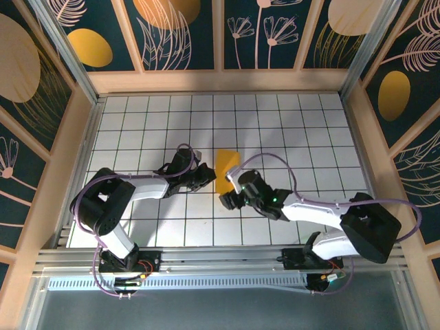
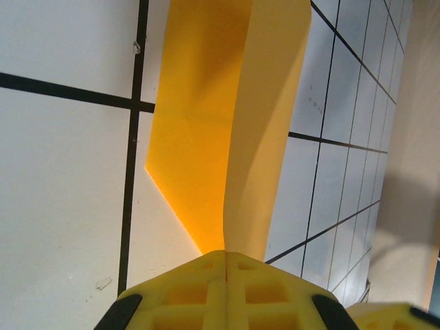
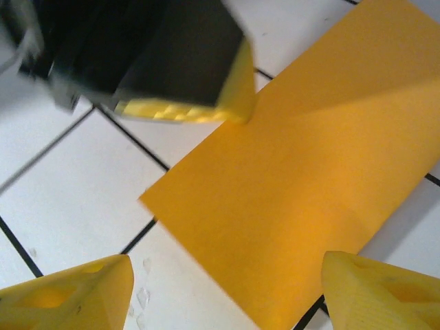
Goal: Fold a paper plane with a square sheet of paper (fold left side to right side)
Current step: Third fold the triangle at the center of the table.
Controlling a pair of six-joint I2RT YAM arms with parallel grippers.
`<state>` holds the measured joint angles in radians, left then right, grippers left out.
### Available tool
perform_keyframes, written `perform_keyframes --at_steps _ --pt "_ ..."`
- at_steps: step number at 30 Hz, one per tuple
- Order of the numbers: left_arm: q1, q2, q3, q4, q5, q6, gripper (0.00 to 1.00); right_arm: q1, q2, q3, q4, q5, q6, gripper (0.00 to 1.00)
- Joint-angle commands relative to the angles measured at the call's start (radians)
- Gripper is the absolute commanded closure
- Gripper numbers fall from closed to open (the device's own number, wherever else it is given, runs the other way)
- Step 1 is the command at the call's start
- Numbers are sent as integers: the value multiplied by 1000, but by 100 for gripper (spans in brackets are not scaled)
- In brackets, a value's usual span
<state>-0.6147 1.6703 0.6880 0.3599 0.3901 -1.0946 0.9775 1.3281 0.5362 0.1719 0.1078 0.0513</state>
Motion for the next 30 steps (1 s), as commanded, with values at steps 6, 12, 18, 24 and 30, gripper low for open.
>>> perform_keyframes --at_steps 6,12,18,24,30 --pt "-13 -41 -5 -7 12 -33 100 130 102 -30 132 317 -143 21" --pt "-20 -27 -5 -4 16 -39 100 144 199 25 185 383 -187 20" --pt "-27 -17 -7 5 16 -44 100 144 242 67 200 391 -204 36" --pt "-27 -12 -10 14 17 -47 100 142 231 57 192 363 -198 51" --pt "-27 -9 -14 37 17 -57 100 142 218 50 177 337 -185 74"
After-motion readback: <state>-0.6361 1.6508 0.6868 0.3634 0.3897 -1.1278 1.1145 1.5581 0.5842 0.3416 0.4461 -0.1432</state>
